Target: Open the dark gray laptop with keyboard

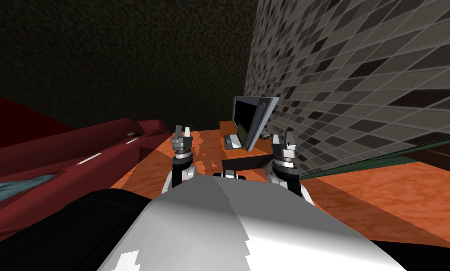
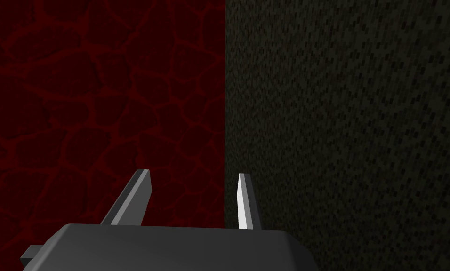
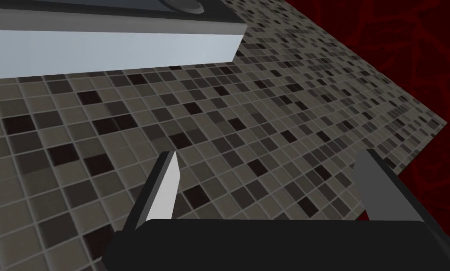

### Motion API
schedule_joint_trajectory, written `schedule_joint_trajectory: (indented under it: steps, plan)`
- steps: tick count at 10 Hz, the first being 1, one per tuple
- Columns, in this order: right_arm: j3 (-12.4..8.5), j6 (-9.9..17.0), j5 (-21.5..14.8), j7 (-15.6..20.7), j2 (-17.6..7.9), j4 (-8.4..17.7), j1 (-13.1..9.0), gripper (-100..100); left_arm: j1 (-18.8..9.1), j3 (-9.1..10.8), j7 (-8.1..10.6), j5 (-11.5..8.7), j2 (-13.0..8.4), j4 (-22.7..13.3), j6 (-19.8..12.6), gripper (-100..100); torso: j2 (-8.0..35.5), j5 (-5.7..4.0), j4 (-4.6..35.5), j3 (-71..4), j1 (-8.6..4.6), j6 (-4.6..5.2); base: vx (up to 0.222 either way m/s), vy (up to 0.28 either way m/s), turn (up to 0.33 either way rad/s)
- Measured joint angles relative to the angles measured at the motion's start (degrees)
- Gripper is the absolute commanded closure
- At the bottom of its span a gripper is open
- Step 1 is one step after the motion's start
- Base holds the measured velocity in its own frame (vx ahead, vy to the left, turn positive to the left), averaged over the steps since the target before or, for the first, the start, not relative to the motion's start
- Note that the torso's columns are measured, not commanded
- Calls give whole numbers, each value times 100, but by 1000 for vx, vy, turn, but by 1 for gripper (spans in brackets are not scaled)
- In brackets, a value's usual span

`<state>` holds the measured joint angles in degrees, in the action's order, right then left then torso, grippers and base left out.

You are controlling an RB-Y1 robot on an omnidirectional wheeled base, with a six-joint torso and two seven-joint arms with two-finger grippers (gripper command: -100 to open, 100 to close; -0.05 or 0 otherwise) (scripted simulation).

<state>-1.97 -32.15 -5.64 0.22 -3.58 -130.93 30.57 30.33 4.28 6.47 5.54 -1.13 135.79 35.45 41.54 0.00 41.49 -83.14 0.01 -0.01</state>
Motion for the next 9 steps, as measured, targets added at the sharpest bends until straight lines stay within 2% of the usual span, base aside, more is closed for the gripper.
schedule_joint_trajectory:
  steps: [4, 9]
  plan:
    - [-142, 34, -431, 388, -349, 183, -64, -100, 0, 0, 0, 0, 0, -1, 0, 0, 73, 0, 79, -143, 0, 1, 0, 10, 83]
    - [-396, 152, -1156, 1025, -678, 487, -198, -100, 0, 0, 0, 0, 0, -1, 0, 0, 74, 0, 80, -143, 0, 1, 3, 13, 108]
